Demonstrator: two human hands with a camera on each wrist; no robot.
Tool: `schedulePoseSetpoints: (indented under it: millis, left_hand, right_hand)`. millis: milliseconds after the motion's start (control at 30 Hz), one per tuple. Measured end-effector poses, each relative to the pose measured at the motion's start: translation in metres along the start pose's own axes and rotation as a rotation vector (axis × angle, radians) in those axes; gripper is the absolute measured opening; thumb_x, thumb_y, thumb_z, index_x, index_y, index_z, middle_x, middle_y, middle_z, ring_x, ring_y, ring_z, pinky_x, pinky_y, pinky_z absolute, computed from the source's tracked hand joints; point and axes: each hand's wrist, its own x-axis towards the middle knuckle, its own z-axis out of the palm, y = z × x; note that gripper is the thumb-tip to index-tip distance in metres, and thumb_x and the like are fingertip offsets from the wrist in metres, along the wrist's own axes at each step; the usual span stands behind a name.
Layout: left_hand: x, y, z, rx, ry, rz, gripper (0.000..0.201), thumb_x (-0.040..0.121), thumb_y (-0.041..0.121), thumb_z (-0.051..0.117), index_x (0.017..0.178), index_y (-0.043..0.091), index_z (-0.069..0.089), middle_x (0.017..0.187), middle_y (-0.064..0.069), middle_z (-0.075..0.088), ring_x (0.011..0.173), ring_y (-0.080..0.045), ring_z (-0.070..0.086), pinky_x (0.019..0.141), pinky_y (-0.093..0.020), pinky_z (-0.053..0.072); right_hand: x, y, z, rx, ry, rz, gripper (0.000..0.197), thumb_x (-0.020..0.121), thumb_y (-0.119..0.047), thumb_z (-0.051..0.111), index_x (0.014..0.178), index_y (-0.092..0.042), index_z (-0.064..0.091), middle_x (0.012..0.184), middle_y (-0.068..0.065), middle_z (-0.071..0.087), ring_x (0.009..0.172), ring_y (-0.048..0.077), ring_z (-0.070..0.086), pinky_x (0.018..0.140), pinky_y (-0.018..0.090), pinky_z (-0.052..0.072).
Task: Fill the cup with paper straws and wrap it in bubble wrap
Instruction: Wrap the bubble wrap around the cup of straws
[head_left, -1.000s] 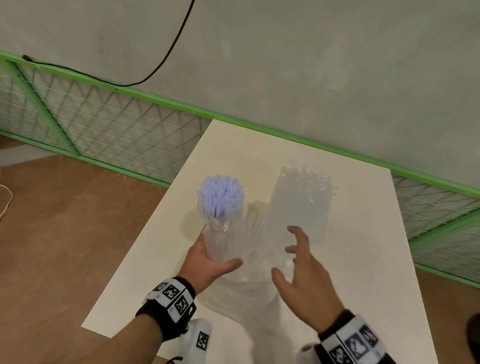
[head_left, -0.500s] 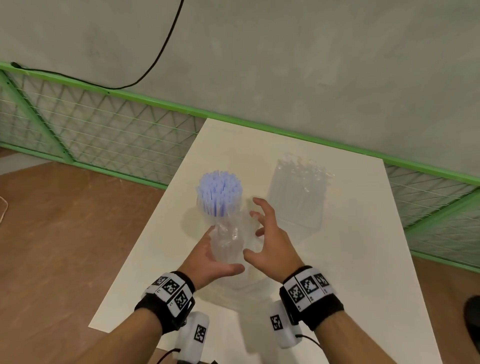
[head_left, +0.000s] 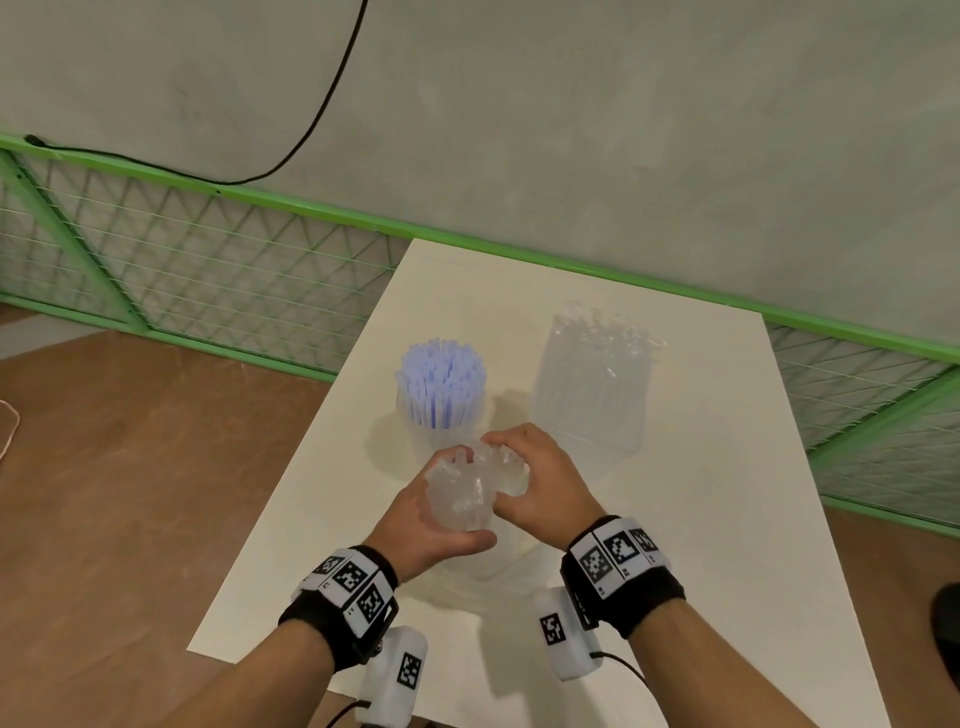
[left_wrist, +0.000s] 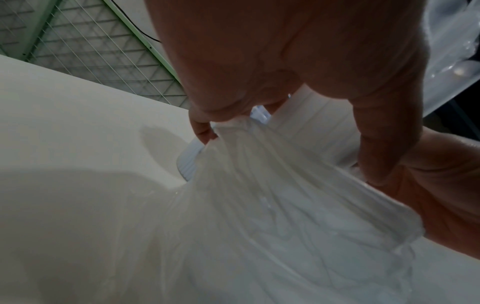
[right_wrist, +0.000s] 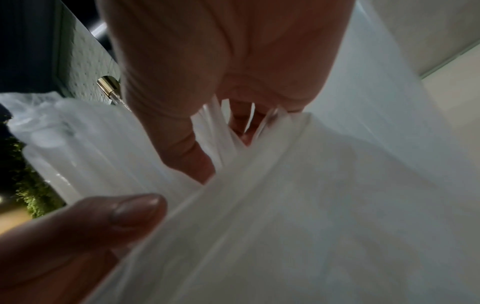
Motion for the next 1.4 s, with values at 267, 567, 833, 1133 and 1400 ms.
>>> schedulePoseSetpoints:
  millis: [267,567,833,1133,1400]
  left_hand:
    - [-0.002,0.003,0.002,-0.031,0.104,-0.028,0.061,0.059,0.022,0.089,0.114,0.027,0.063,0.107,0.006,0.072,0.104,-0.011,0.067,0.087,-0.023,0.051]
    - [0.001,-0.002,-0.004,-0.125,0.177,-0.047,0.057,0.067,0.005,0.086,0.118,0.017,0.062,0.11,-0.002,0.073,0.106,-0.018,0.068,0.098,-0.039,0.051]
    - [0.004,0.0,0.0,-0.129,0.193,-0.038,0.054,0.07,0.001,0.086,0.118,0.013,0.064,0.11,-0.003,0.074,0.105,-0.018,0.069,0.096,-0.036,0.052]
    - [0.004,0.0,-0.001,-0.078,0.268,-0.086,0.046,0.069,0.001,0.086,0.107,0.015,0.065,0.092,0.002,0.076,0.085,-0.004,0.071,0.069,-0.011,0.05]
    - [0.008,0.0,0.0,-0.073,0.264,-0.1,0.045,0.069,0.004,0.086,0.108,0.015,0.066,0.094,0.001,0.076,0.085,-0.005,0.071,0.069,-0.012,0.051]
  right_hand:
    - [-0.006,-0.007,0.008,0.117,0.158,-0.104,0.03,0.08,-0.01,0.07,0.101,-0.025,0.056,0.092,-0.015,0.065,0.085,0.005,0.063,0.079,0.028,0.051]
    - [-0.002,-0.009,0.015,-0.012,0.173,-0.307,0.041,0.08,-0.006,0.066,0.118,-0.021,0.06,0.103,-0.012,0.053,0.094,0.001,0.053,0.085,0.017,0.045]
    - [-0.005,-0.006,0.012,0.042,0.159,-0.222,0.029,0.083,-0.016,0.065,0.107,-0.026,0.051,0.096,-0.014,0.06,0.088,0.0,0.057,0.08,0.017,0.046]
    - [-0.002,0.007,0.016,-0.071,0.358,-0.299,0.01,0.092,-0.026,0.063,0.091,-0.016,0.06,0.094,-0.005,0.054,0.08,0.003,0.053,0.07,0.015,0.044]
    - [-0.002,0.009,0.012,0.012,0.309,-0.164,0.019,0.083,-0.029,0.077,0.097,-0.022,0.066,0.086,-0.018,0.065,0.085,0.004,0.061,0.077,0.014,0.045]
